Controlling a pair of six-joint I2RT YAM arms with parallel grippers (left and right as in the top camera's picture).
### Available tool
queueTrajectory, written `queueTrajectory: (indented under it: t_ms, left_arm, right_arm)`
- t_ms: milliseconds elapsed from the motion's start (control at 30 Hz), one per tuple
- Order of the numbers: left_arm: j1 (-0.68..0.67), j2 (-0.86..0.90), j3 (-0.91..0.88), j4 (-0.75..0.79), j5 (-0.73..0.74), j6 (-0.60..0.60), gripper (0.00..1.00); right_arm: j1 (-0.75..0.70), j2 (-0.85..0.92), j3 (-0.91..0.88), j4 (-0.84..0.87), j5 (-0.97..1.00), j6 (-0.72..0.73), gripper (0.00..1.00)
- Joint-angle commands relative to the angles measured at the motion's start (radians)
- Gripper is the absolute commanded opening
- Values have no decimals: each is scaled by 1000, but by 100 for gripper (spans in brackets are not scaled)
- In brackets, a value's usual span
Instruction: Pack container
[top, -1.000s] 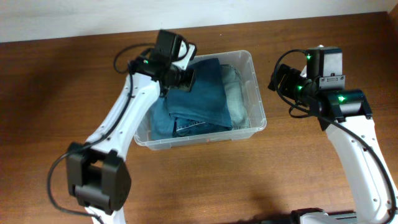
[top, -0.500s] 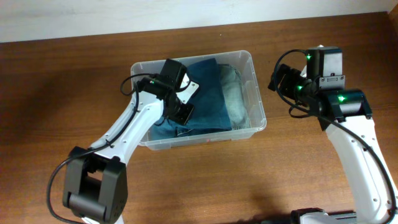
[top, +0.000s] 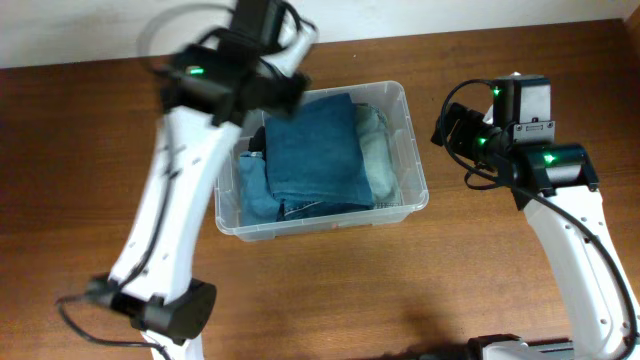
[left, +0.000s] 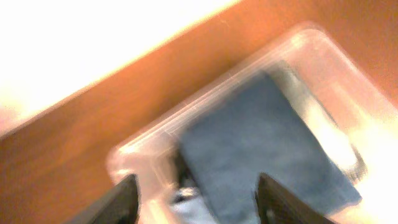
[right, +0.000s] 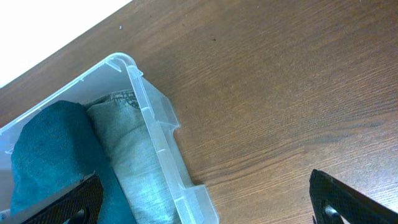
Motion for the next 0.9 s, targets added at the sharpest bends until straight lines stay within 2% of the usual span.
queueTrajectory:
  t_ms: [0,100,133,200,333,600,733,867]
  left_arm:
    - [103,-18,240,-93,-168,-98,72]
    - [210,-21,379,-217,-167,-142,80]
    - [254,-21,418,-265,-167,-158,99]
    - [330,-21,454,-309,-165,-159,99]
    - [394,-19,452,-303,-158,-159,99]
    - [407,-19,451,-309,-158,-159,99]
    - [407,-19,451,-309,-158,-159,99]
    - [407,-19,451,-309,-158,-159,99]
  right_arm:
    - [-8,-8,18,3,14,-4,99]
    - [-8,-8,18,3,14,-4,98]
    - [-8,-8,18,3,14,-4,98]
    - [-8,-8,18,3,14,-4,98]
    - [-8,-8,18,3,14,-4,98]
    - [-7,-16,18,3,14,-4,98]
    - [-7,-95,17,3,14,-4,98]
    - [-8,-251,16,-29,49,-51,99]
